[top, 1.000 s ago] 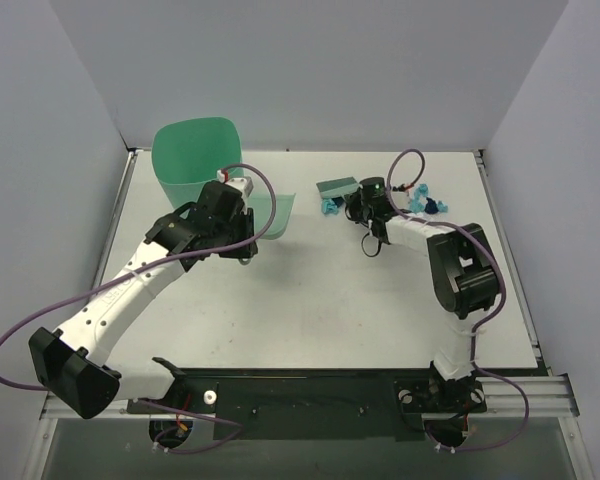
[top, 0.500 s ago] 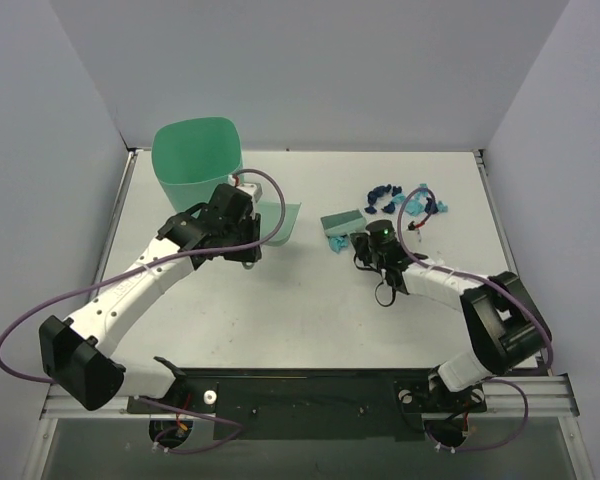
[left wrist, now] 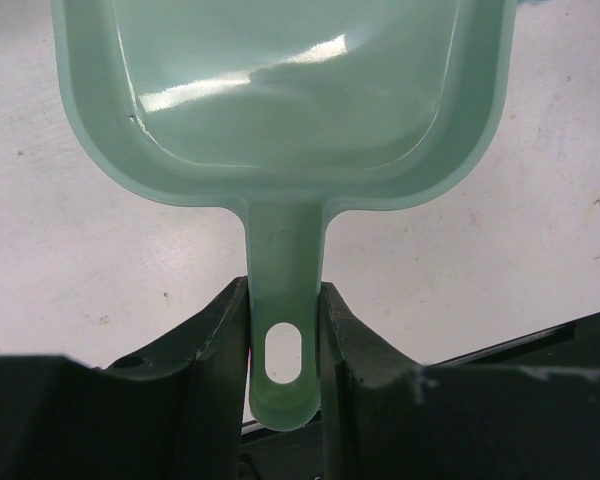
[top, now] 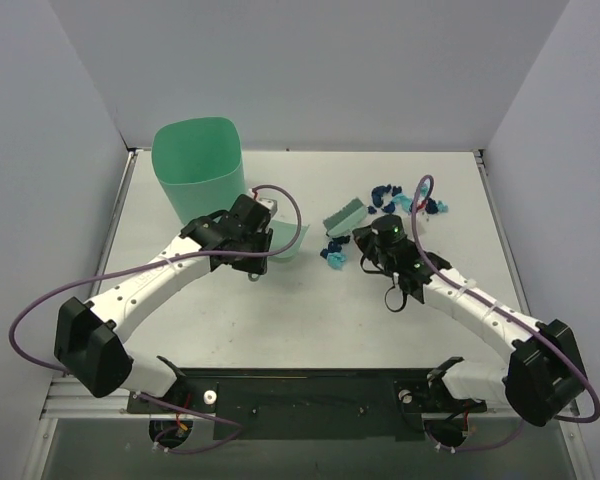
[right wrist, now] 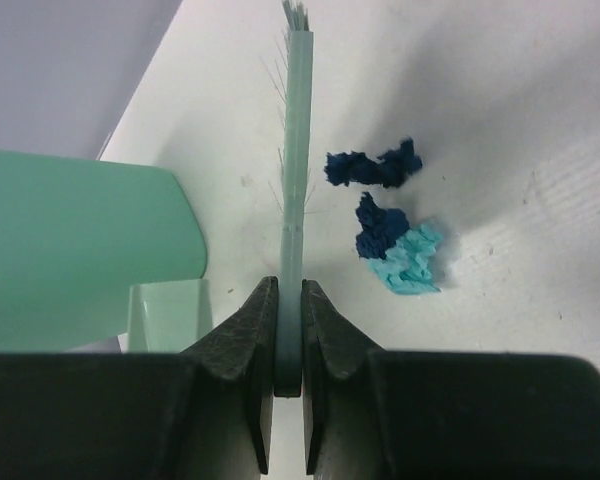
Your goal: Sweep away the paper scraps from the table
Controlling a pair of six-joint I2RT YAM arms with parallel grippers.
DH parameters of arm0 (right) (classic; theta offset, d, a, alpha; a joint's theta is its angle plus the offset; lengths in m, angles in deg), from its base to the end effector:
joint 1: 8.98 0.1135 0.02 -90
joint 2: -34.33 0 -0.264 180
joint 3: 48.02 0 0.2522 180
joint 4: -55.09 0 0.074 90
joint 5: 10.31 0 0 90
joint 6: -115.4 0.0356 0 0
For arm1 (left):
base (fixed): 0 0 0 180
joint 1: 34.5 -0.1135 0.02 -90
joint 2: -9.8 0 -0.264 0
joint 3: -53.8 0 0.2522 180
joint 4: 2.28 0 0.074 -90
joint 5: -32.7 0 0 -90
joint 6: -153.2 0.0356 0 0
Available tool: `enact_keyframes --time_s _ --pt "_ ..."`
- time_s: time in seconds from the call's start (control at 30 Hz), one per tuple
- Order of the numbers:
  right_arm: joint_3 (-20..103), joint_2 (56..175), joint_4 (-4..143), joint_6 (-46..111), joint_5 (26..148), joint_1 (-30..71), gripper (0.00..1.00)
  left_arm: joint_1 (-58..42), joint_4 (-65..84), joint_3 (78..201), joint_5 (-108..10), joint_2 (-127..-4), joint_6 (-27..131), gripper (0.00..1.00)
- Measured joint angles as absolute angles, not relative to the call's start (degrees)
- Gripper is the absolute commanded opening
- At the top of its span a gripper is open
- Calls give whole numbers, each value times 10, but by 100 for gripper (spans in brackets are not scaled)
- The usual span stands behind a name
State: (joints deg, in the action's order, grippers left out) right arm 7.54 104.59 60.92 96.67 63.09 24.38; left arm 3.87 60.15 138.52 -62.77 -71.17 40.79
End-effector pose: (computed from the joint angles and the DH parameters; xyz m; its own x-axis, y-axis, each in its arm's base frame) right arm 0.2361 0.1433 0.2601 -0.3815 0.8354 -0.3956 0.1799 0.4869 0.8547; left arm 0.2272 -0.1756 0.2972 -0.8399 0.1810 -0.5116 0.2800 0.9521 -0.1229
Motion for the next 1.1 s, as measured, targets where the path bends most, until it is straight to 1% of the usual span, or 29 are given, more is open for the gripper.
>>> enact_keyframes --time_s 0.13,0.23,0.37,0.5,0.7,1.1 --pt "150 1046 652 892 664 205 0 50 602 1382 -638 -716 416 0" --pt "219 1057 697 820 712 151 0 63 605 1375 -647 -725 422 0" --pt "325 1106 777 711 780 102 0 87 608 1363 -654 -745 430 0" --pt "428 1177 863 585 821 98 0 118 620 1355 -657 -769 444 0" --pt "541 1275 976 432 842 98 0 151 632 1354 -649 -801 463 0" --pt "676 1390 1068 238 881 99 0 161 635 1393 -608 -863 491 0"
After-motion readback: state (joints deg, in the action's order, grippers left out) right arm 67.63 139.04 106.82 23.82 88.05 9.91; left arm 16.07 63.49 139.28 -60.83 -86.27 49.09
